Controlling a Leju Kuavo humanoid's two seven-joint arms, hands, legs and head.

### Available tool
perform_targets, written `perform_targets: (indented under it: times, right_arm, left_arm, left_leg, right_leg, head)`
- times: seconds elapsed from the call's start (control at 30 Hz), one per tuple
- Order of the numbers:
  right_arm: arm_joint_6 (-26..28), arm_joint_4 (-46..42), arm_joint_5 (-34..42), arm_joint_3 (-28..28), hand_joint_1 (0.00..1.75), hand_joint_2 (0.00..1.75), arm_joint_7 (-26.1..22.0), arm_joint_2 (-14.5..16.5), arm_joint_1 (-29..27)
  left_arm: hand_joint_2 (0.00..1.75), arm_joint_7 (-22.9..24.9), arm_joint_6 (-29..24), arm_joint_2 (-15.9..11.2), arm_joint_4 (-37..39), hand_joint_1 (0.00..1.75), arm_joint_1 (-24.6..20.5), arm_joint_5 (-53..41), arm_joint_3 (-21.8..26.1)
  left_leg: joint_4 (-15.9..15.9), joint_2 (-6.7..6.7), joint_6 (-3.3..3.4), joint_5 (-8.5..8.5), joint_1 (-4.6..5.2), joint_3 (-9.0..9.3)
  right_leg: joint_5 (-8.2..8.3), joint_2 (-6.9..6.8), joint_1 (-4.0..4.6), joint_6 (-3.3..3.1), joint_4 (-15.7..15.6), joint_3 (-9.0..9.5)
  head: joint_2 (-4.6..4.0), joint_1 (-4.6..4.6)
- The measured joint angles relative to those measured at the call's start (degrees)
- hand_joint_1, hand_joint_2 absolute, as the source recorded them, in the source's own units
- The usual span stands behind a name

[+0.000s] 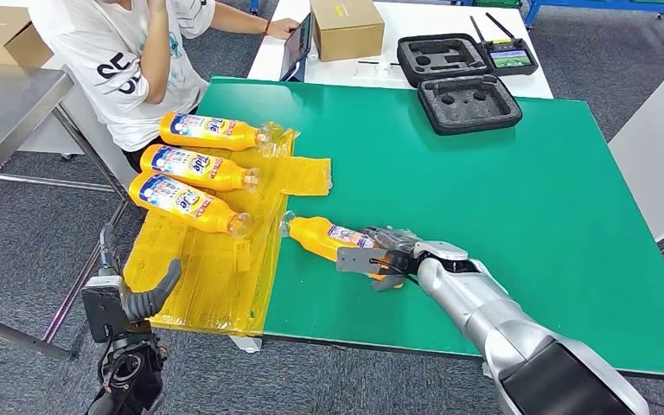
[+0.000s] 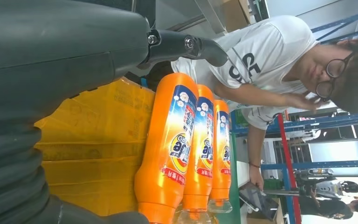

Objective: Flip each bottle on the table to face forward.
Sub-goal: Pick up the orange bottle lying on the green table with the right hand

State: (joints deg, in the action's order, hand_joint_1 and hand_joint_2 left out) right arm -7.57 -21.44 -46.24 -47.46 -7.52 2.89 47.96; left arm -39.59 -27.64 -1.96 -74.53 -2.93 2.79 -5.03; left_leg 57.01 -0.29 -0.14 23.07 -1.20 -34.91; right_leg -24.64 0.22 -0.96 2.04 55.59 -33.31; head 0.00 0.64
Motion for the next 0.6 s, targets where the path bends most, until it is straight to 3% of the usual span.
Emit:
perform_targets:
  times: [0.23,0.6]
  right_arm:
    - [0.5,0.3,-1.4,-1.6,1.75,1.75,0.2,0.0,0.0]
    - [8.4,0.0,4.2,0.5,1.75,1.75,-7.8,0.2,-1.6]
  left_arm:
    - [1.75,0.0,-0.1,0.1,0.1,0.0,-0.1,0.5,0.0]
    - [1.75,-0.1,0.0,0.1,-0.2,0.0,0.7,0.3,0.1]
  left_leg:
    - [0.0,0.05,0.0,0.0,0.0,0.16]
    - [0.0,0.03,0.0,-0.01,0.0,0.06]
  right_leg:
    - [0.0,0.01,0.0,-0.01,0.0,0.16]
    - [0.03,0.01,0.01,0.0,0.0,0.1]
  head:
    - [0.0,-0.01]
    - [0.0,0.01]
